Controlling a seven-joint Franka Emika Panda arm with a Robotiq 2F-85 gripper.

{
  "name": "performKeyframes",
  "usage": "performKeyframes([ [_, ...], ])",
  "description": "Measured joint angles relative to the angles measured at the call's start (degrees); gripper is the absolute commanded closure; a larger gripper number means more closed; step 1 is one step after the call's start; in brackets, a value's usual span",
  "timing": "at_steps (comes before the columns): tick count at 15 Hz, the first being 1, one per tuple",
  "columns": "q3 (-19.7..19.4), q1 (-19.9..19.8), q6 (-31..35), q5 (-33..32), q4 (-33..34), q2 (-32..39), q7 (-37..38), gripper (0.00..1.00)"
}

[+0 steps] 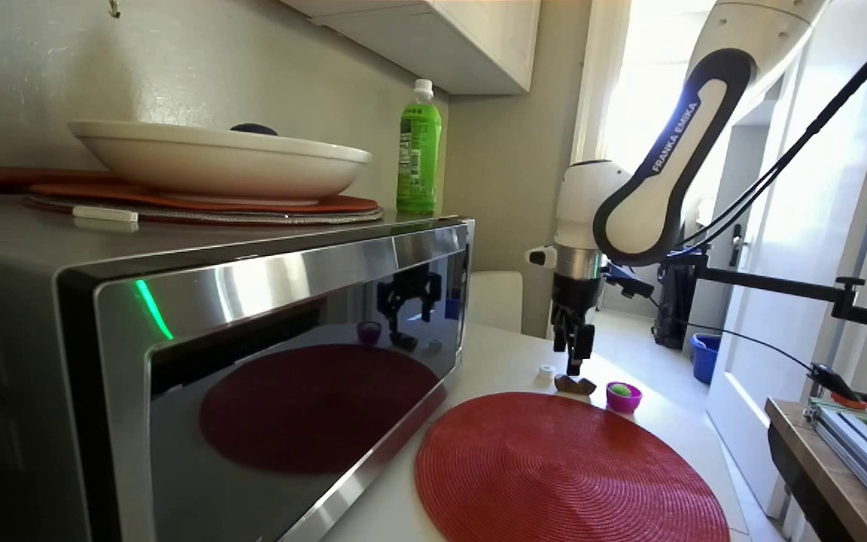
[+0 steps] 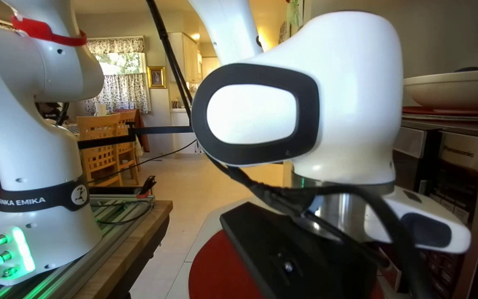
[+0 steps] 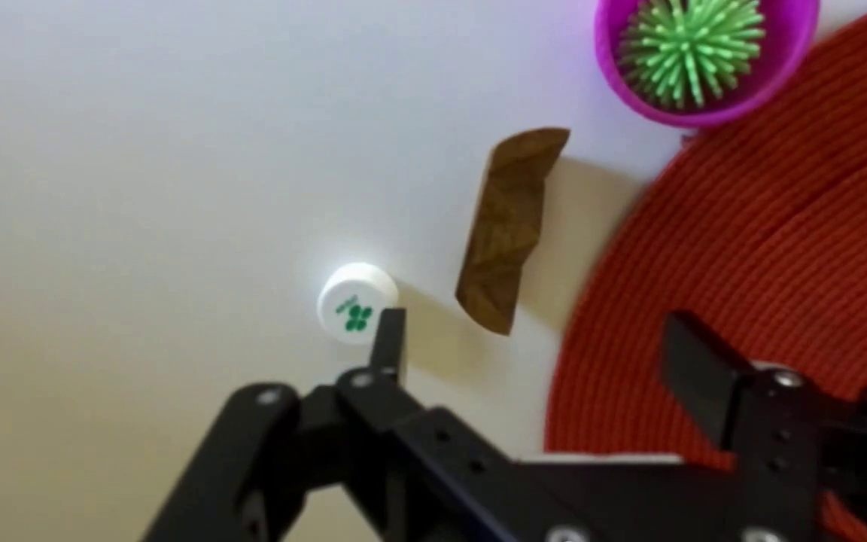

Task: Move the brown object to the right.

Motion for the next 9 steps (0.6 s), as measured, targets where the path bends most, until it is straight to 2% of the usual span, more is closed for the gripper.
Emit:
performKeyframes([
  [4,5.0,0.2,-10.3,4.8,-1.9,-7.4,-4.7,0.00],
  [9,4.8,4.5,-23.8,7.8,-2.8,-17.9,-1.9,0.00],
])
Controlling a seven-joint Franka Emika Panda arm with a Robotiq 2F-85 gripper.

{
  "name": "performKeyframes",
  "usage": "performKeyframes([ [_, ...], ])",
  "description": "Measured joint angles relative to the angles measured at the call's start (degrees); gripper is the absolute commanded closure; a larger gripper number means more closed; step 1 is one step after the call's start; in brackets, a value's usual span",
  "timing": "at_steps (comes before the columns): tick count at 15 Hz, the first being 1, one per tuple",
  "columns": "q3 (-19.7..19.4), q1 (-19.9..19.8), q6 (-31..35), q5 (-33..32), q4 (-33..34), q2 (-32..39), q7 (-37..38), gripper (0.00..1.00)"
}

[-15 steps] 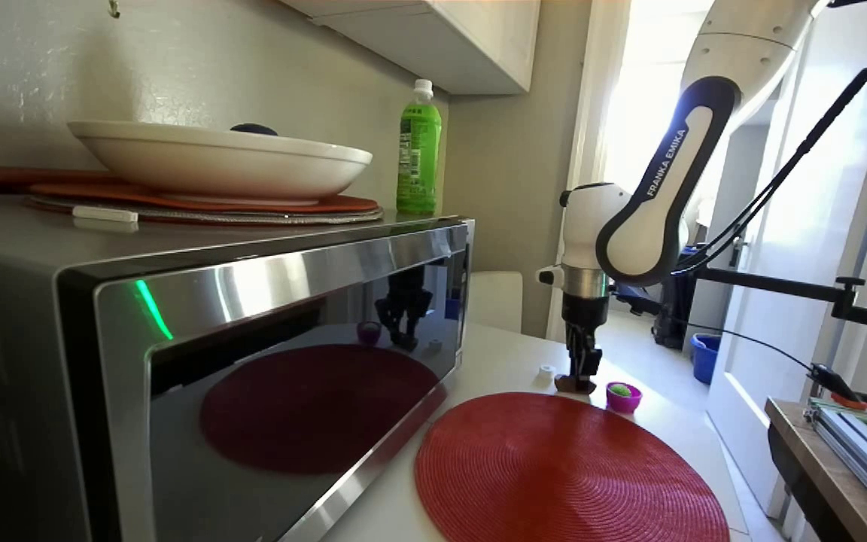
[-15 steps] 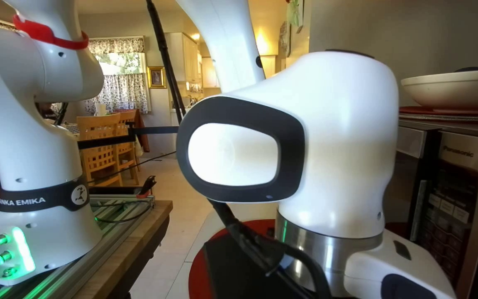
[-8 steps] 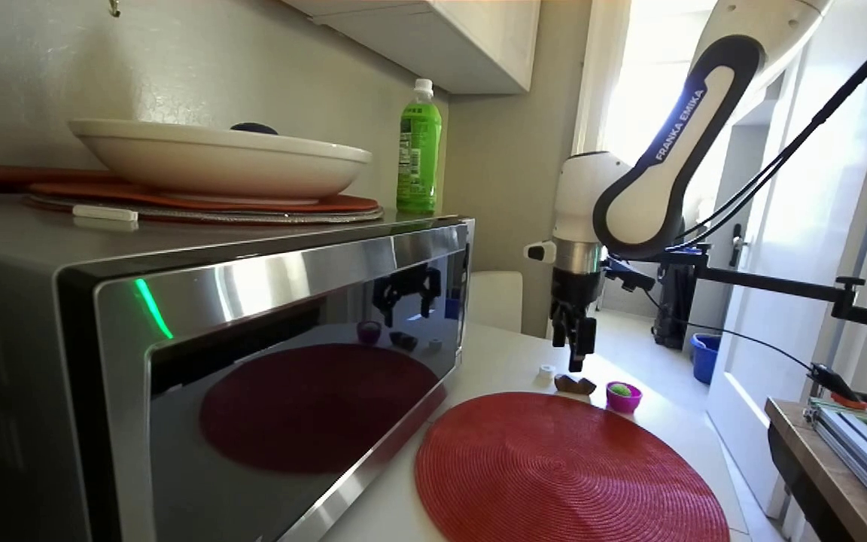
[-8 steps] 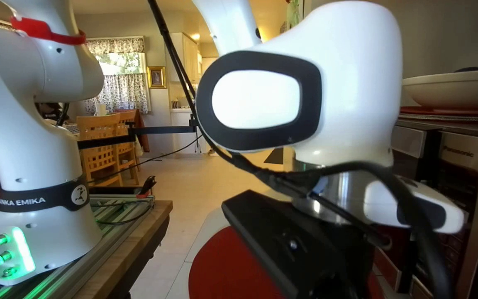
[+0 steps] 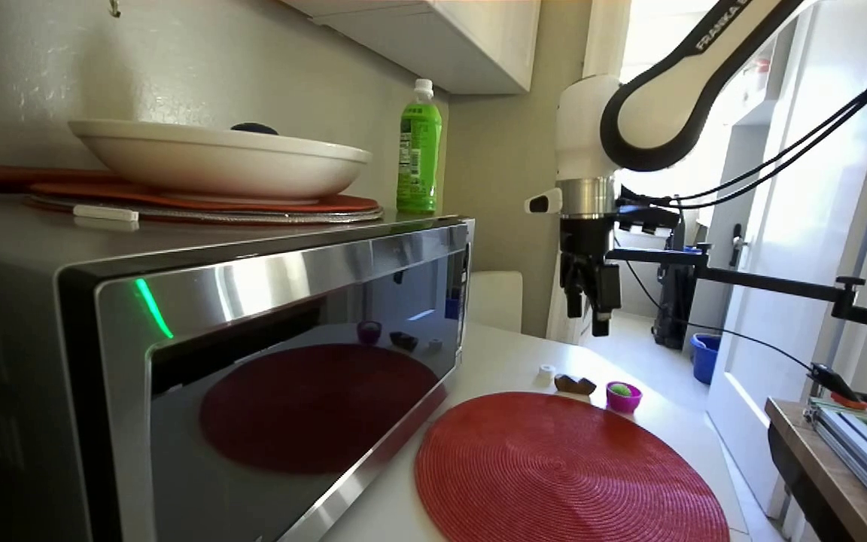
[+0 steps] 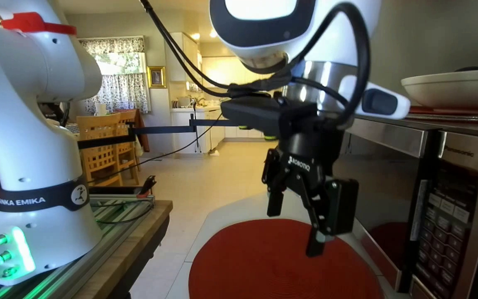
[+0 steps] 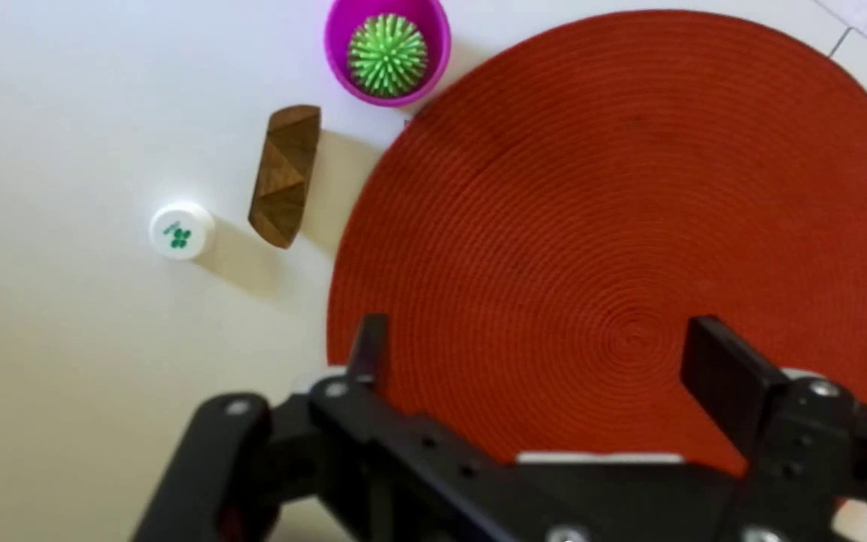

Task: Move the brown object to the right.

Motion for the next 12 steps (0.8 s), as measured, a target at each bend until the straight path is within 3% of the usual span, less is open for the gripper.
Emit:
performKeyframes([
  [7,-1.3,4.3,-11.5,-4.0,-0.9,-14.7,16.3,0.00],
  [12,-1.4,4.4,-11.6,-4.5,-2.4,-16.3,18.0,0.00],
])
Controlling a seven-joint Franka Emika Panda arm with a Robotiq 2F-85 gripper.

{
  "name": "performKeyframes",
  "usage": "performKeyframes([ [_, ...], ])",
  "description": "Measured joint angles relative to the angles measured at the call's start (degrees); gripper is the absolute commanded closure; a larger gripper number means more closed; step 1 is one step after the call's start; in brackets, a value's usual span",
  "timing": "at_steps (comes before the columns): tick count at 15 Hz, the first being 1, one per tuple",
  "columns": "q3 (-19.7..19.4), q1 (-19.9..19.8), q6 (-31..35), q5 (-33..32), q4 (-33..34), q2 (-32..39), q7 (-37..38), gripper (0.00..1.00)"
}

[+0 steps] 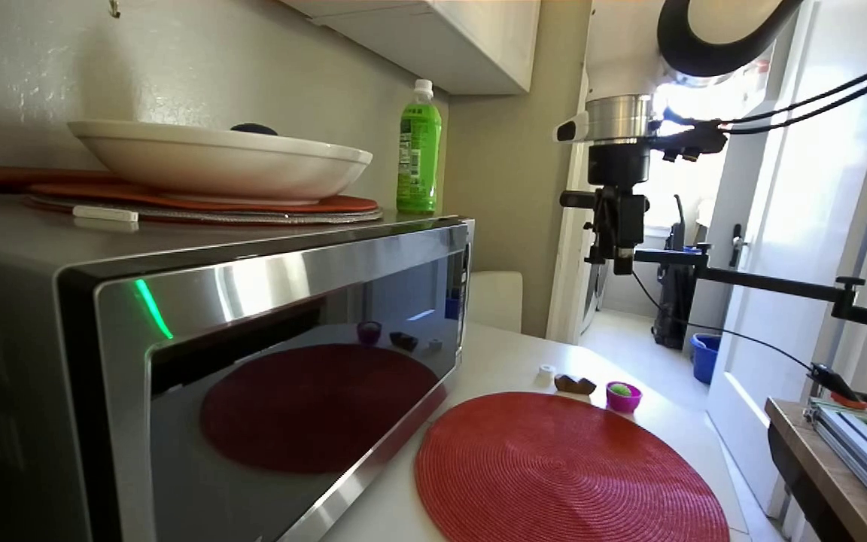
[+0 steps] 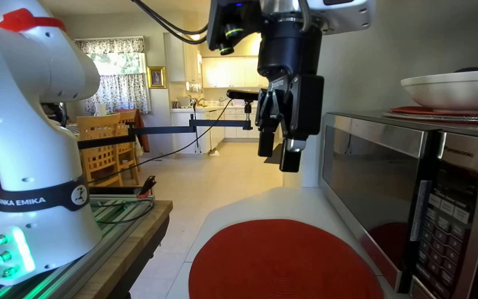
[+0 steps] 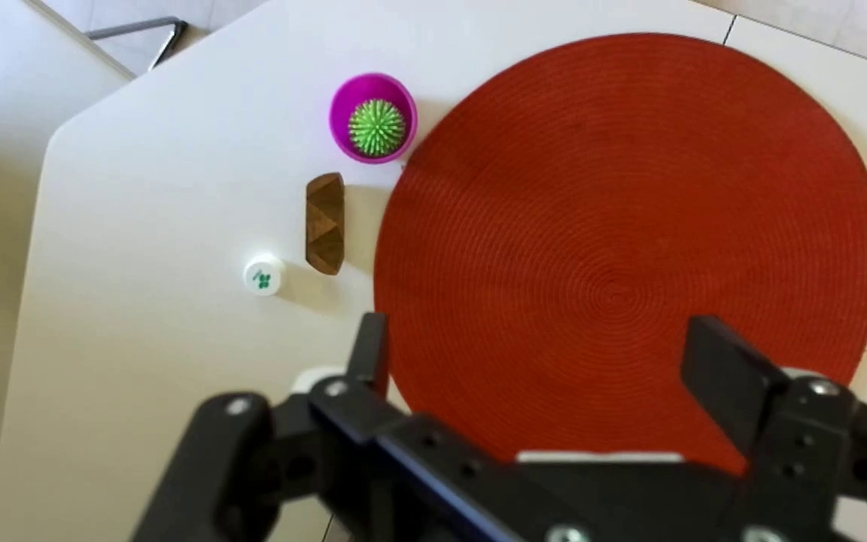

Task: Move the brown object to the right.

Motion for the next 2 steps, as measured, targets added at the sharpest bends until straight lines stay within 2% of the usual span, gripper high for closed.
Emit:
performKeyframes([
  [2,0.0,0.0,0.0,0.0,0.0,0.0,0.1,0.00],
])
